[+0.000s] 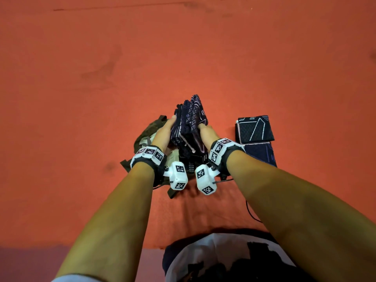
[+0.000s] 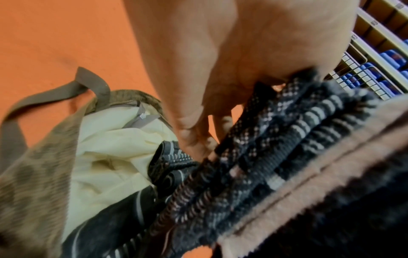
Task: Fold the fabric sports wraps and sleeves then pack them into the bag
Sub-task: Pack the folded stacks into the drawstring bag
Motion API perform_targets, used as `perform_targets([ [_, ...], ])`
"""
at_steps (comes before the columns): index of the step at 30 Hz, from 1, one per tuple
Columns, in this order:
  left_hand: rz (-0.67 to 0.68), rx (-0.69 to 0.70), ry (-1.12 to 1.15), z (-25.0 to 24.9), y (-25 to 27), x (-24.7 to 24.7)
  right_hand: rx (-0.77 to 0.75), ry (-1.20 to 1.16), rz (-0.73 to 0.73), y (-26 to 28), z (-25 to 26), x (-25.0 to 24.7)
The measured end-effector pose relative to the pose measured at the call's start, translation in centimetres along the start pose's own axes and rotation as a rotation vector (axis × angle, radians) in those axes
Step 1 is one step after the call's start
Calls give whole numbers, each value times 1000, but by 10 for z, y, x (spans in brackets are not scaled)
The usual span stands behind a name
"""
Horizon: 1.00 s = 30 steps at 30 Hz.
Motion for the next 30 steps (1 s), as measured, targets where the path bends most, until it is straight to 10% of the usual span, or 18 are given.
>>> perform_targets([
  [4,-21,1,-8,-2,-2,-18,-3,34,26,-83,-21,29],
  [30,17,-5,303,-4,24,-25,62,-319,243,20,-6,51],
])
Point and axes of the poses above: each hand's wrist, its own y-axis away from the middle knuckle, its own x-axis out of the palm, z = x × y, the point moved 8 cm from there along -y, towards the middle knuckle, and after that the axes turned 8 degrees about x, right-handed, at the moved point
